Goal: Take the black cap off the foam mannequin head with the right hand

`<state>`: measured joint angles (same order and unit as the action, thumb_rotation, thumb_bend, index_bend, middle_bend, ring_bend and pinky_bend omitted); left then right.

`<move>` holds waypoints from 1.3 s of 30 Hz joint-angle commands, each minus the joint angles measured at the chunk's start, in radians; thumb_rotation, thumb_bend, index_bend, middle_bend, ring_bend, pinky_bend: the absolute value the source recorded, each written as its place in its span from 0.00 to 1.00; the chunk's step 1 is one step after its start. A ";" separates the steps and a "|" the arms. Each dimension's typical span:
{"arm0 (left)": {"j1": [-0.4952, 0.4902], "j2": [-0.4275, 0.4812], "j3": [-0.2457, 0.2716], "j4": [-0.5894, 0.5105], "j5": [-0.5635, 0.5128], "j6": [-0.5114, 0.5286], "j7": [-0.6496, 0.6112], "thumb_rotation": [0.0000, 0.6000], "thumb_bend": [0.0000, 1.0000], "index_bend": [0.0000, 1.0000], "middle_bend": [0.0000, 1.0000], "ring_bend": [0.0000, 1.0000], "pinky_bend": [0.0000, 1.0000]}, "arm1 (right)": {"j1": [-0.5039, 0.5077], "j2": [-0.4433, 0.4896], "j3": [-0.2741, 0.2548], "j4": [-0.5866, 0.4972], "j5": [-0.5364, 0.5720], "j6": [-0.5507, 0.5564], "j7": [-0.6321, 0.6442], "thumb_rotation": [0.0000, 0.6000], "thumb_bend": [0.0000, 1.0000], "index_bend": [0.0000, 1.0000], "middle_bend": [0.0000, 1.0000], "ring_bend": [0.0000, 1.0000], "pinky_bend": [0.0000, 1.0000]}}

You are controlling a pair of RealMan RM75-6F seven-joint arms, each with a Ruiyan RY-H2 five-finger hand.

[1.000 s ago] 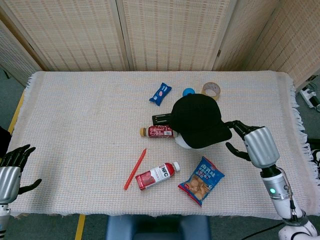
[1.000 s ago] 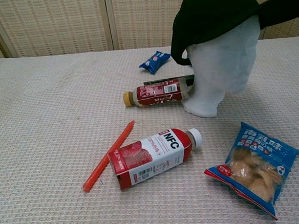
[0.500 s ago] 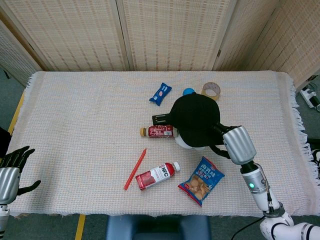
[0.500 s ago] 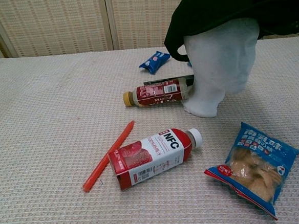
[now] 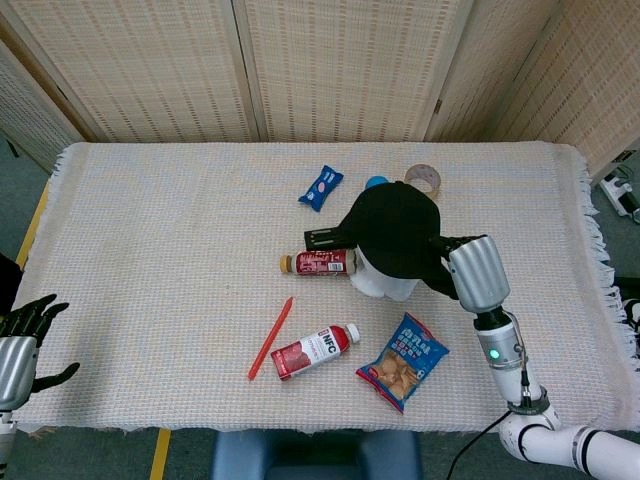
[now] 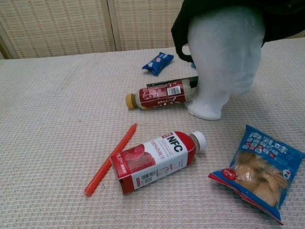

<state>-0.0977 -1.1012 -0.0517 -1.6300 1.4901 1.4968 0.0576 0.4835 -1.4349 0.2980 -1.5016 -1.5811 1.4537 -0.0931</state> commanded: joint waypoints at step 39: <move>-0.025 -0.021 -0.004 -0.008 0.035 -0.004 0.010 1.00 0.14 0.22 0.16 0.16 0.19 | -0.108 0.107 -0.088 0.275 0.106 -0.025 0.073 1.00 0.42 0.82 0.75 0.88 0.97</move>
<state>-0.1227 -1.1228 -0.0552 -1.6376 1.5249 1.4925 0.0671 0.3728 -1.3184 0.2153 -1.2382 -1.4689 1.4332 -0.0236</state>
